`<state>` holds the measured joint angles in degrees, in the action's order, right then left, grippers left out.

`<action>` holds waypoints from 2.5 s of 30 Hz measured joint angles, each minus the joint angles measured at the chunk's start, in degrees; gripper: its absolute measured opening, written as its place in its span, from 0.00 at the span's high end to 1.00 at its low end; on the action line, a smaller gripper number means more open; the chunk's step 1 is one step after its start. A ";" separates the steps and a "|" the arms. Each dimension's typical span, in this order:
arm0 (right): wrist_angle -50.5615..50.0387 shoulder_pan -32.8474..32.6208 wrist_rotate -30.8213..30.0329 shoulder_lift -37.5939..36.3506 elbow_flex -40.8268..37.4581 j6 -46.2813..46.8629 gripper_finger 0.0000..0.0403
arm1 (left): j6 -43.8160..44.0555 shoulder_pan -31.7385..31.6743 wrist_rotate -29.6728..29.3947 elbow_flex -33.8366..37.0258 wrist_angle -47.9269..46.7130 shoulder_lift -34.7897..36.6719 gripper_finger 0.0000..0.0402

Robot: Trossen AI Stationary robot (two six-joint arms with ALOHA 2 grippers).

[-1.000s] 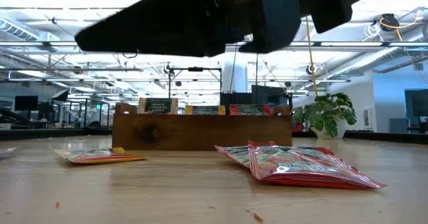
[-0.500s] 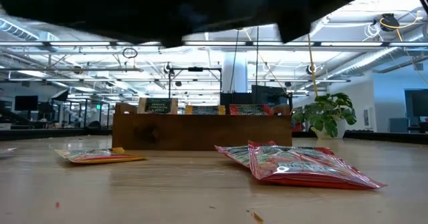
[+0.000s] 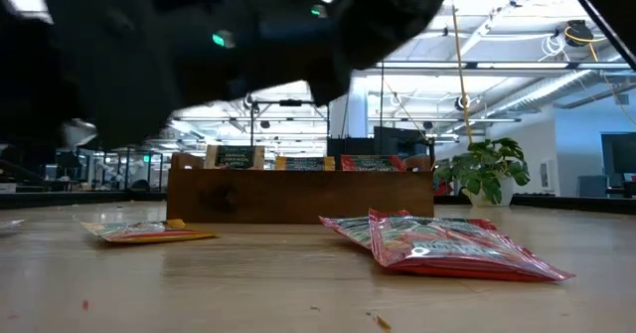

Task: Pick & Place Tea
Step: Put the brown tea bag into the left section of the wooden organizer

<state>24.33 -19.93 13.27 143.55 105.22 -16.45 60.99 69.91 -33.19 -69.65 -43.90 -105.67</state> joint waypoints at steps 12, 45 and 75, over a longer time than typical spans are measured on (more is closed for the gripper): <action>-3.67 0.50 1.84 3.54 5.39 -1.07 1.00 | 22.68 0.07 -0.83 2.36 0.28 0.00 0.54; -0.20 2.68 8.57 7.32 5.03 0.79 1.00 | 62.68 -5.84 9.31 4.26 0.93 0.00 0.56; -0.89 3.35 9.30 7.27 5.08 3.26 1.00 | 69.39 -6.99 9.24 4.42 8.91 -3.56 0.56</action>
<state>23.44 -16.58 22.57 150.82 110.30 -13.19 130.38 62.92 -23.95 -65.23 -35.00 -109.23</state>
